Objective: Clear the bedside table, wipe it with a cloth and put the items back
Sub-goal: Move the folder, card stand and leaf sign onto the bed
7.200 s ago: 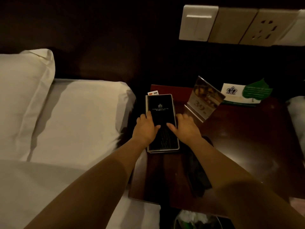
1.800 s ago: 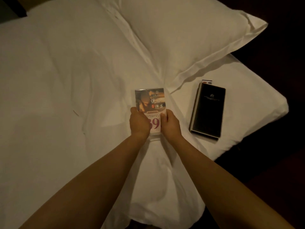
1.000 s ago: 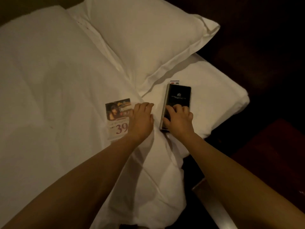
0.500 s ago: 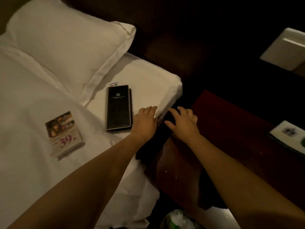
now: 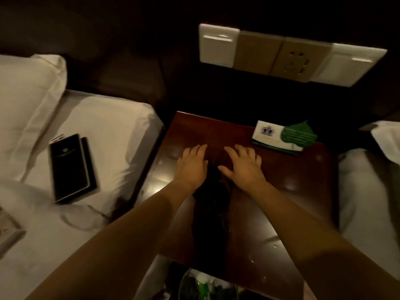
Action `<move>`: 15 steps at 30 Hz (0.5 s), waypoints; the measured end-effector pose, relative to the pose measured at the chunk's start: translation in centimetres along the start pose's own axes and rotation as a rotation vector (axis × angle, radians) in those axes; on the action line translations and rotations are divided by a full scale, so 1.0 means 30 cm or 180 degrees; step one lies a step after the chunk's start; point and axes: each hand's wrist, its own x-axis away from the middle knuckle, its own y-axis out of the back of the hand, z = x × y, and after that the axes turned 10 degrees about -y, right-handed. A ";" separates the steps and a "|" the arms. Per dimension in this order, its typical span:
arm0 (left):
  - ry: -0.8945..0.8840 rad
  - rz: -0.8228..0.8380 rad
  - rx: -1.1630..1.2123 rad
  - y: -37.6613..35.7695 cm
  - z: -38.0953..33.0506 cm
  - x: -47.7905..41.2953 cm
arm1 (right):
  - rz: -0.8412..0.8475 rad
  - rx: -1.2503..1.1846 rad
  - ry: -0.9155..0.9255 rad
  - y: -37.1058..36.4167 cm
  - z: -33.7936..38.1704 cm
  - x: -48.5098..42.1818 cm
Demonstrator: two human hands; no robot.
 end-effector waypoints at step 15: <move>-0.0361 0.0312 -0.0105 -0.208 -0.330 -0.227 | -0.0045 -0.0550 -0.0698 0.006 -0.482 -0.010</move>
